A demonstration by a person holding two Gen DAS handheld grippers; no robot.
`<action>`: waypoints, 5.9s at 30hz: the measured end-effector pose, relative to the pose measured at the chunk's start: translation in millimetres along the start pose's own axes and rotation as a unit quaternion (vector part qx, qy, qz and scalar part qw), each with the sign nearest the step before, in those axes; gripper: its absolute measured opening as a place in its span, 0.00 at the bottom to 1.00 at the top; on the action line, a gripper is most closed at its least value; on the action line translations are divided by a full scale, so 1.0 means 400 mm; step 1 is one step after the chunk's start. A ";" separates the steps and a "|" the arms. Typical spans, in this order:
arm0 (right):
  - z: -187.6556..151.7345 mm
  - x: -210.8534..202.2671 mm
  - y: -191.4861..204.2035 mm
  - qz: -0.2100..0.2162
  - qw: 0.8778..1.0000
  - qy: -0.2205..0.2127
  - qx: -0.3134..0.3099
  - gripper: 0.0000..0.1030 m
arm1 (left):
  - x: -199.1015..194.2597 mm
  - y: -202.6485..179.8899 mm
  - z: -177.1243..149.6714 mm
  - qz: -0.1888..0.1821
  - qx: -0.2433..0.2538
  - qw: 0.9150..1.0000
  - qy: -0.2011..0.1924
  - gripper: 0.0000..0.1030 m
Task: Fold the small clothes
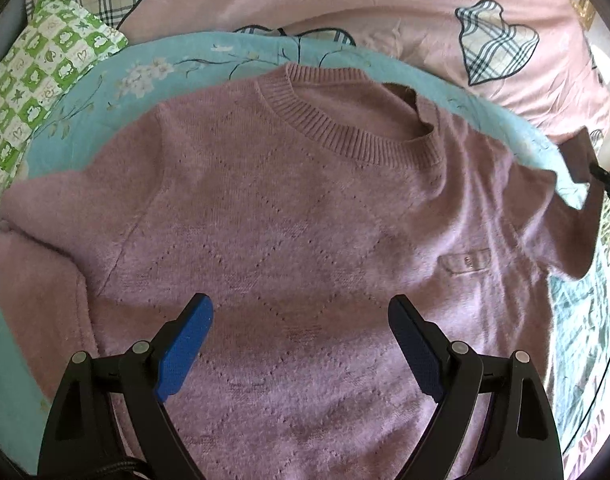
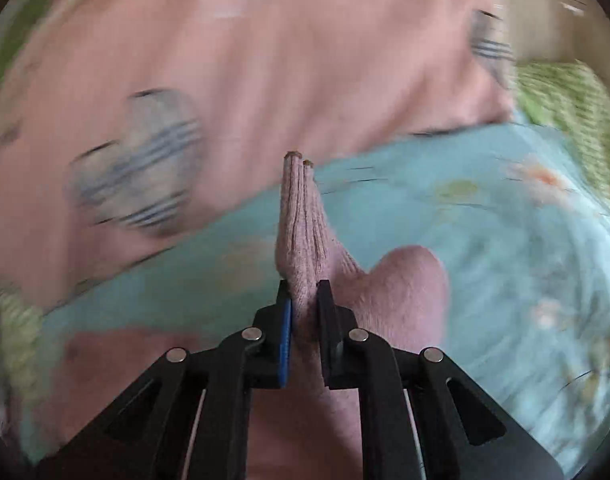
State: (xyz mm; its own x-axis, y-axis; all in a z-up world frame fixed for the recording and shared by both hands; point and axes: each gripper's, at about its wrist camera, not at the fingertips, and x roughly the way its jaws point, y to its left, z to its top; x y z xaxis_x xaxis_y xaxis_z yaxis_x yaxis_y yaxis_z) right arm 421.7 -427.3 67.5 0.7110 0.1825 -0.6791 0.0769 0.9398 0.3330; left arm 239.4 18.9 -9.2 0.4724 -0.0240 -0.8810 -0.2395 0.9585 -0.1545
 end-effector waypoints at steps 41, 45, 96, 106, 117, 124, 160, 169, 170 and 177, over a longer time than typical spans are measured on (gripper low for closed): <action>-0.459 0.009 0.393 0.216 0.959 0.182 -0.033 0.43 | 0.180 0.055 0.116 -0.175 -0.120 0.976 0.052 0.84; -0.457 -0.007 0.355 0.200 0.963 0.180 -0.016 0.43 | 0.164 0.038 0.133 -0.194 -0.095 0.975 0.043 0.06; -0.259 0.197 0.170 0.041 0.985 0.164 -0.024 0.24 | -0.012 0.228 -0.032 -0.097 -0.042 0.993 -0.062 0.20; -0.347 0.036 0.275 0.113 0.982 0.150 -0.035 0.38 | -0.173 0.306 -0.143 -0.101 -0.077 0.989 -0.077 0.39; -0.514 -0.043 0.416 0.160 0.965 0.192 -0.086 0.41 | -0.218 0.499 -0.282 -0.076 -0.208 0.974 -0.036 0.66; -0.545 -0.065 0.450 0.166 0.961 0.202 -0.092 0.42 | -0.159 0.559 -0.318 -0.108 -0.277 0.955 -0.008 0.65; -0.490 -0.080 0.290 0.151 0.971 0.181 -0.022 0.42 | -0.048 -0.123 0.097 -0.211 0.040 0.975 -0.059 0.03; -0.466 -0.062 0.197 0.130 0.975 0.178 0.010 0.42 | 0.144 -0.262 0.104 -0.207 0.066 0.976 0.014 0.09; -0.465 -0.060 0.200 0.130 0.976 0.177 0.008 0.42 | 0.148 -0.259 0.103 -0.210 0.063 0.975 0.023 0.12; -0.480 -0.059 0.296 0.159 0.971 0.169 -0.055 0.62 | 0.053 -0.112 0.041 -0.210 0.031 0.977 0.030 0.35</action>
State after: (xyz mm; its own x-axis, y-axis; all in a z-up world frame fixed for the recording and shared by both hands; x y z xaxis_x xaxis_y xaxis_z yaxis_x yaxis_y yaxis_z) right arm 279.8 -264.8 -2.7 0.4152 0.5349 -0.7358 -0.1975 0.8426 0.5011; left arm 274.2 -19.9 -13.7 0.4676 -0.4335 -0.7704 0.0169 0.8757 -0.4825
